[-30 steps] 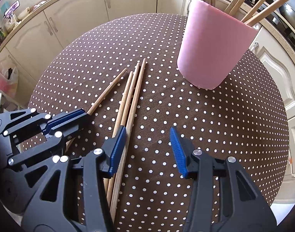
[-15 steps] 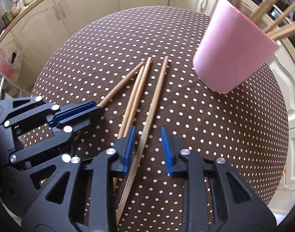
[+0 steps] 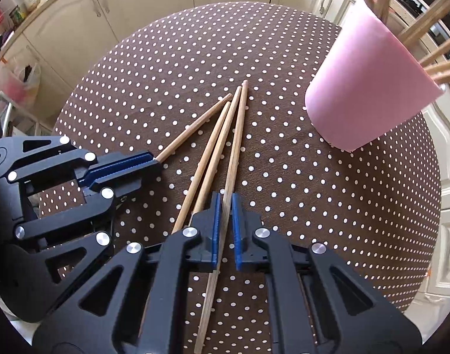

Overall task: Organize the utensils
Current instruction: 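Close the left tool on one chopstick while the right tool grasps another, then lift both chopsticks upright and lower them into the pink cup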

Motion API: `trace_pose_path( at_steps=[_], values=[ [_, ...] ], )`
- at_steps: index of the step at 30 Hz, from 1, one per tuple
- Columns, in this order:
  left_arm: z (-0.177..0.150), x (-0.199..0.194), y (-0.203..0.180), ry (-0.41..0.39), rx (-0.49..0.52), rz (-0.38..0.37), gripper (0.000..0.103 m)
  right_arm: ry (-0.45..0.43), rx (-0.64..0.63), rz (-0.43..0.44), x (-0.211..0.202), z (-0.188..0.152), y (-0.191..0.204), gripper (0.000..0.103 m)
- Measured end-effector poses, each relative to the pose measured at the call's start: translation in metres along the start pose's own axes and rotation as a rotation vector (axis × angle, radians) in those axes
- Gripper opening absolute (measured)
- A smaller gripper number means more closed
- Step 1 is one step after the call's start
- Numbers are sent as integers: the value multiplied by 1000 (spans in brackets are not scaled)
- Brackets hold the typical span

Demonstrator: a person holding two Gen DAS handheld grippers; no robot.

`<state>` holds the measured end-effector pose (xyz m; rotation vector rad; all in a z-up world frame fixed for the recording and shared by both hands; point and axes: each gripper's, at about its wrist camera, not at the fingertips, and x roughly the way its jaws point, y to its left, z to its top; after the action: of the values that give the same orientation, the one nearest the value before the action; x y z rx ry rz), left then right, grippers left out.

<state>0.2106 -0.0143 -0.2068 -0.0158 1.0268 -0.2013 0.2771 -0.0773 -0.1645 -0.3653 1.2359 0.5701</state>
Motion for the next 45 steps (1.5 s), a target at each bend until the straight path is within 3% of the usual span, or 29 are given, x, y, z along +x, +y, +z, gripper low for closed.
trace_pose_path(
  at_steps=[11,23,38,45],
  values=[
    [0,-4,2,-23,-16,-46,5,-149,94,87,-26,-26,-36,6],
    [3,-41,4,-148,-28,-151,5,-319,170,225,-64,-51,-65,6],
    [4,-77,-1,-302,-24,-257,5,-472,228,300,-95,-78,-77,6],
    [16,-83,-10,-384,-25,-309,5,-585,241,303,-121,-82,-84,6]
  ],
)
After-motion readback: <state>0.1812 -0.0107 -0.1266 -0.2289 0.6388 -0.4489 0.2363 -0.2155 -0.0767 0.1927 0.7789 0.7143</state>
